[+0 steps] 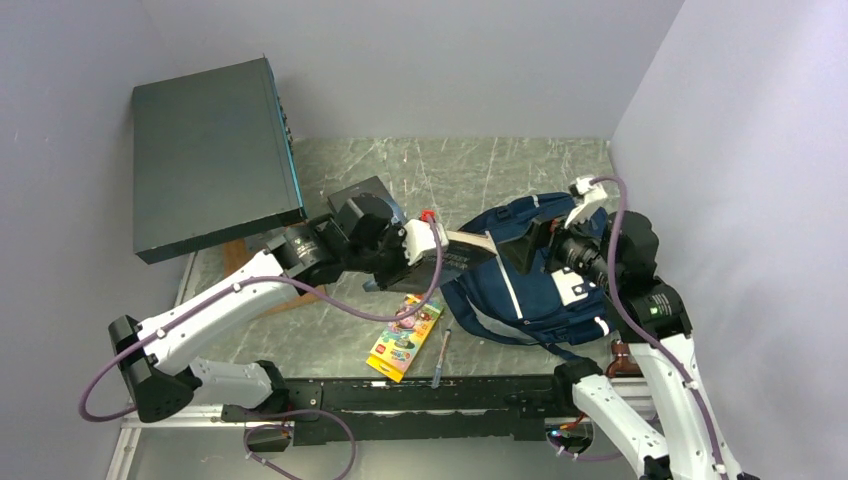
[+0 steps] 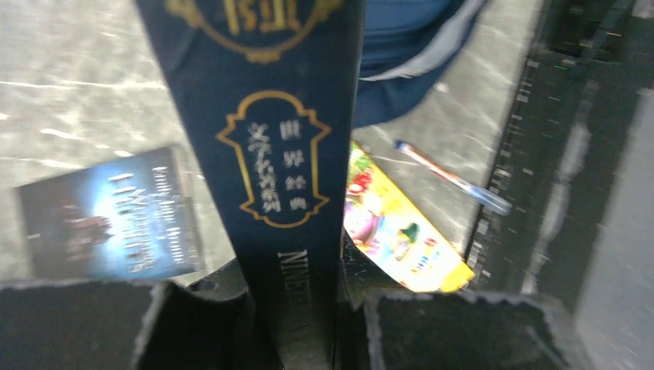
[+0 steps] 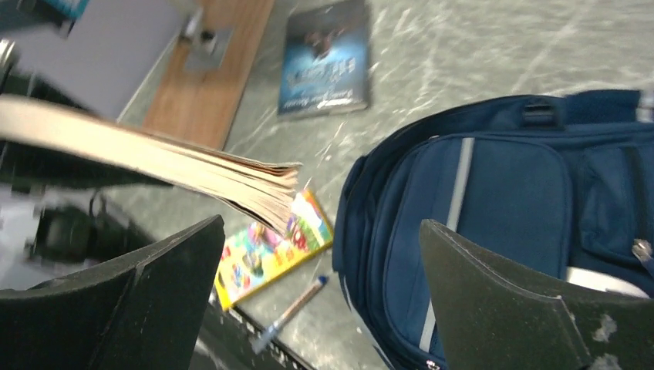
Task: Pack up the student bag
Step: Pick up the book from the center of the board.
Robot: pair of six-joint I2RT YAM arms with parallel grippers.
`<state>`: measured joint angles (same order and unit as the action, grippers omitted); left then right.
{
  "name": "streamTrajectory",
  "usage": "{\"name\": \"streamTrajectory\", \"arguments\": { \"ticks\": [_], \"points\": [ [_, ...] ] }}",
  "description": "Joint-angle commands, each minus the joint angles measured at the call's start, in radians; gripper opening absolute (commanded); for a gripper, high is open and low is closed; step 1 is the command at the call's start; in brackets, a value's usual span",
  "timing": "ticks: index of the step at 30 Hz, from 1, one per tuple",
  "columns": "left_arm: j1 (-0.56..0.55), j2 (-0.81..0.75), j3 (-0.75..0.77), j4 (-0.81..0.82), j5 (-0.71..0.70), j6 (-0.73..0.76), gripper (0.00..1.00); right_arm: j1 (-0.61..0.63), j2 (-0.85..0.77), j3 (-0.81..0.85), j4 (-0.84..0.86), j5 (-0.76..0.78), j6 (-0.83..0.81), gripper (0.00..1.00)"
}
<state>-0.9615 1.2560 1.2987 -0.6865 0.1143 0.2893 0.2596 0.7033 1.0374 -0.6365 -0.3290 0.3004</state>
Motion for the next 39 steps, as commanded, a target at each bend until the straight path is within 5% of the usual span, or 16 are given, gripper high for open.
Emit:
{"name": "streamTrajectory", "arguments": {
  "ticks": [1,9,15,21,31,37,39],
  "points": [
    [0.074,0.003,0.076,-0.076,0.449,-0.023,0.0,0.002,-0.005,0.063,-0.053,-0.32,-0.227,1.0],
    [0.11,0.074,0.1,-0.13,0.712,-0.01,0.0,0.005,0.037,0.025,0.17,-0.843,-0.121,1.0],
    [0.109,0.092,0.096,-0.138,0.804,-0.01,0.01,0.062,0.051,-0.128,0.446,-0.857,0.079,0.99],
    [0.11,0.121,0.12,-0.19,0.827,0.021,0.04,0.325,0.119,-0.227,0.552,-0.704,0.117,0.99],
    [0.11,0.108,0.108,-0.189,0.812,0.039,0.04,0.359,0.063,-0.29,0.68,-0.74,0.211,0.73],
    [0.109,0.117,0.109,-0.199,0.811,0.044,0.04,0.359,0.086,-0.27,0.641,-0.736,0.201,0.4],
    [0.109,0.111,0.105,-0.196,0.806,0.042,0.05,0.359,0.078,-0.27,0.611,-0.712,0.203,0.21]
  ]
}}
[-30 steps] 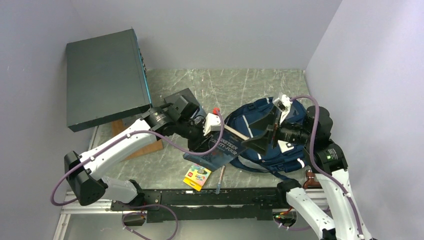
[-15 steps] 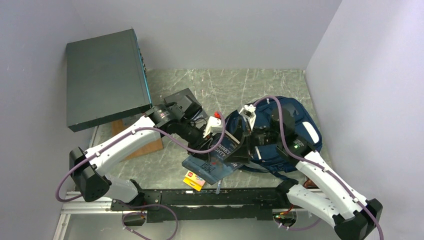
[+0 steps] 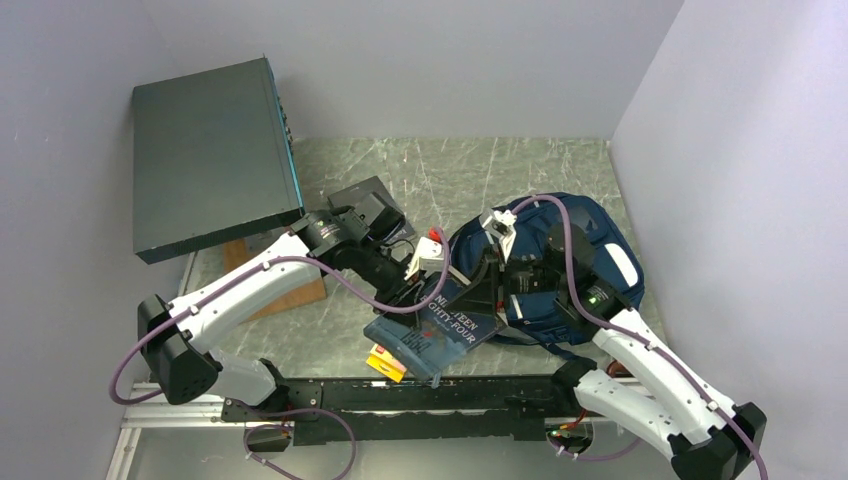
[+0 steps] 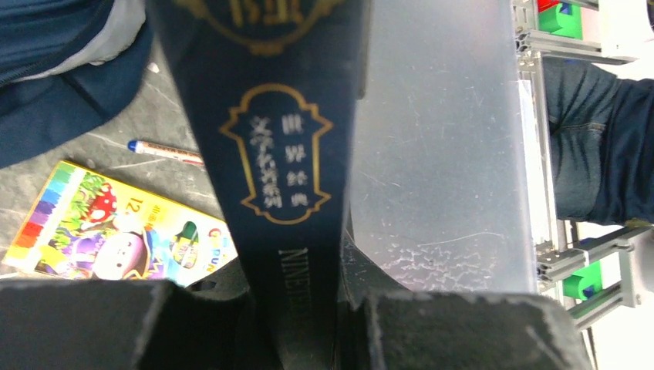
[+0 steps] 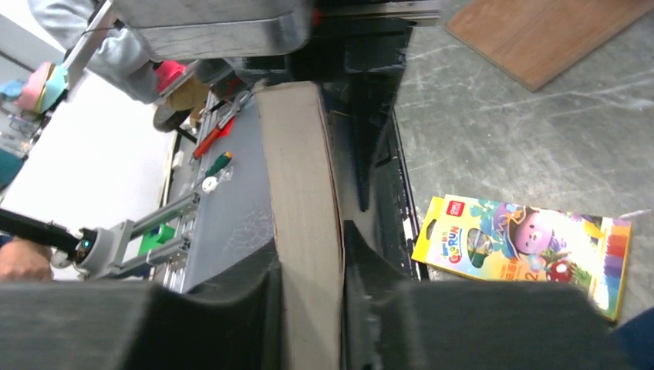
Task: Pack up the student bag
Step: Pick up the book from the center of the board.
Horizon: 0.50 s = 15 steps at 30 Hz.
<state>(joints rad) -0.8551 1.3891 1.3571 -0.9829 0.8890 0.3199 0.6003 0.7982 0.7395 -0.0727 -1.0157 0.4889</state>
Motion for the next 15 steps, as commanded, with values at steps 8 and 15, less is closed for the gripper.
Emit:
{"name": "streamTrajectory", "arguments": {
  "ticks": [8,15],
  "points": [
    [0.037,-0.143,0.034,0.213,-0.077,-0.105,0.5,-0.014,-0.079,0.001,0.068,0.078,0.076,0.0],
    [0.139,-0.453,-0.07,0.471,-0.705,-0.374,0.97,-0.095,-0.139,-0.004,0.119,0.152,0.171,0.0]
  ]
}}
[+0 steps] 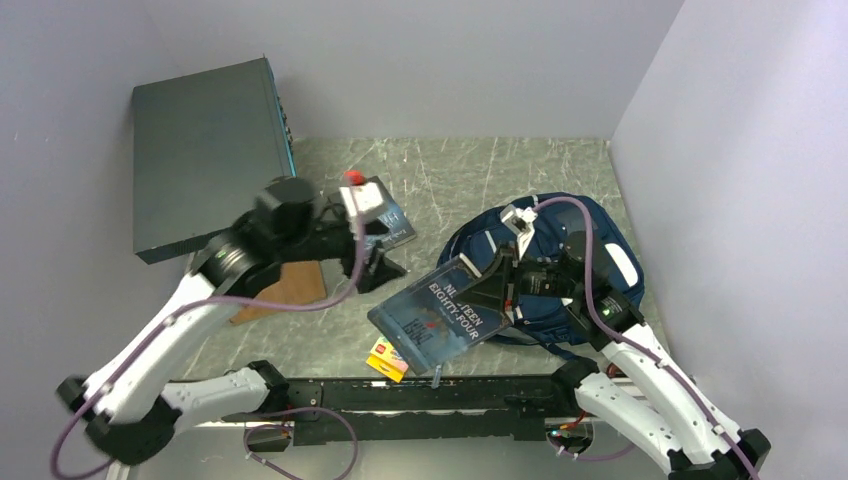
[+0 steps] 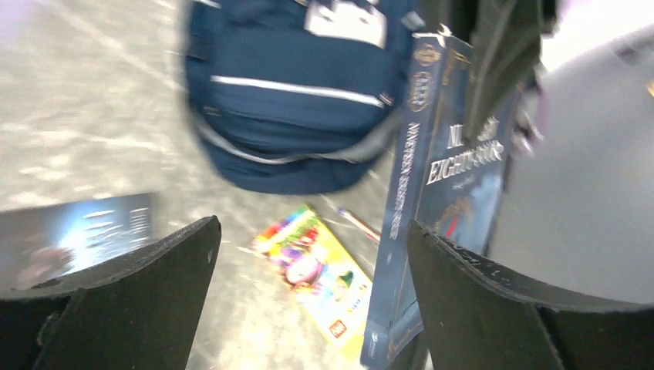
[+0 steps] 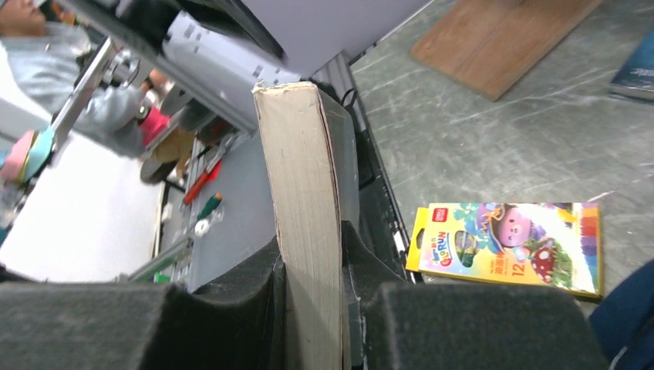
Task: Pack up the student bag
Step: Pick up the book from the center of the board.
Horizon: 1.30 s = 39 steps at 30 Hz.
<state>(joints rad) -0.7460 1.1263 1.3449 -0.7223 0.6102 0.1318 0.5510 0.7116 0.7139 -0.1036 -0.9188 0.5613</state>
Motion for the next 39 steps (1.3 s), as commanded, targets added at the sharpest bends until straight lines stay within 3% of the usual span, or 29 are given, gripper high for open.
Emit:
{"name": "streamTrajectory", "arguments": {
  "ticks": [1,3,6,13,22,30,34,39],
  "points": [
    [0.041,-0.239,-0.094,0.25,-0.5,-0.244,0.99,-0.061,-0.063,0.017,0.173,0.07,0.138,0.0],
    [0.063,-0.319,-0.171,0.326,-0.54,-0.336,1.0,-0.098,-0.086,0.001,0.236,0.112,0.224,0.0],
    [0.081,-0.375,-0.257,0.421,-0.463,-0.447,1.0,-0.16,-0.098,-0.04,0.388,0.142,0.388,0.0],
    [0.091,-0.3,-0.273,0.457,-0.255,-0.591,1.0,-0.172,-0.015,-0.071,0.82,0.133,0.708,0.0],
    [0.099,-0.329,-0.38,0.577,-0.205,-0.732,1.0,-0.174,0.042,-0.05,0.98,0.217,0.786,0.0],
    [0.129,-0.324,-0.549,1.034,0.057,-1.029,0.99,-0.175,0.093,-0.083,1.12,0.255,0.842,0.0],
    [0.166,-0.305,-0.598,1.208,0.135,-1.132,0.85,-0.177,0.095,-0.104,1.131,0.255,0.844,0.0],
    [0.2,-0.282,-0.625,1.306,0.168,-1.207,0.6,-0.178,0.08,-0.139,1.116,0.249,0.842,0.0]
  ]
}}
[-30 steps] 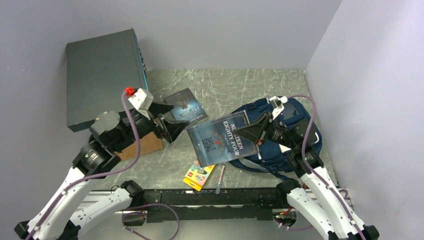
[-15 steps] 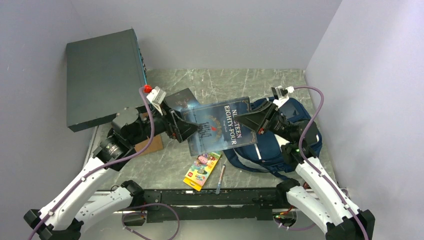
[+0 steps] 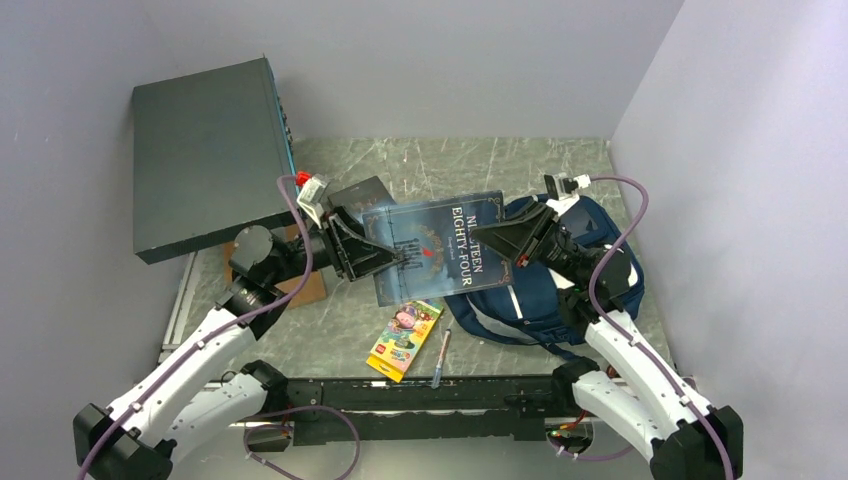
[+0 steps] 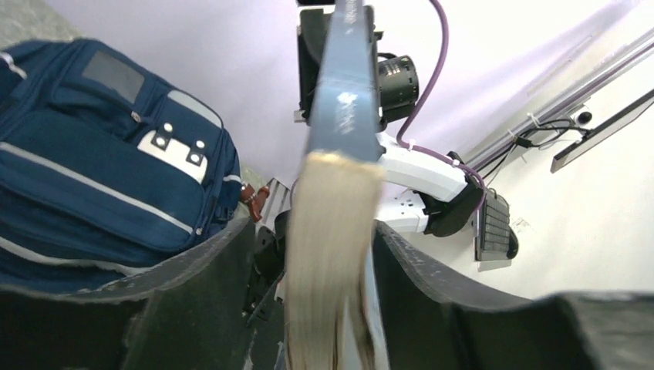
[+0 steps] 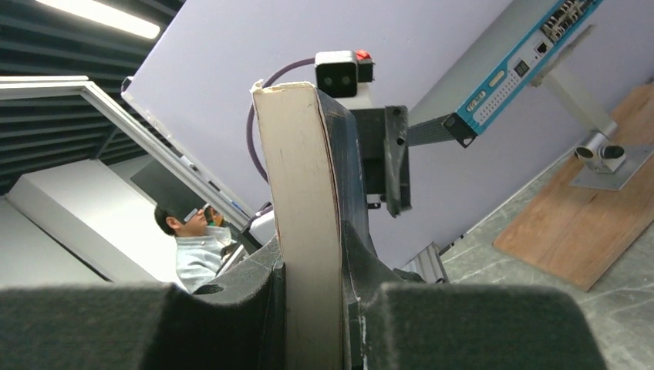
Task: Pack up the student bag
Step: Pick up the book from the center of the board.
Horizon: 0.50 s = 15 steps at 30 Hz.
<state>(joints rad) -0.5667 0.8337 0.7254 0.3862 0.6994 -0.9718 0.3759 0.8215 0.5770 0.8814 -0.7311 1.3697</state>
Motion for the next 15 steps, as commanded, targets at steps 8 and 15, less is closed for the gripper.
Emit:
{"name": "streamTrajectory", "arguments": {
  "ticks": [8,15],
  "points": [
    [0.018,0.14,0.009,0.372,0.204,-0.209,0.35,-0.004,-0.03,-0.022,0.132,0.078,0.034,0.0],
    [0.0,0.211,0.007,0.504,0.266,-0.28,0.35,-0.003,-0.021,-0.026,0.123,0.091,0.014,0.0]
  ]
}}
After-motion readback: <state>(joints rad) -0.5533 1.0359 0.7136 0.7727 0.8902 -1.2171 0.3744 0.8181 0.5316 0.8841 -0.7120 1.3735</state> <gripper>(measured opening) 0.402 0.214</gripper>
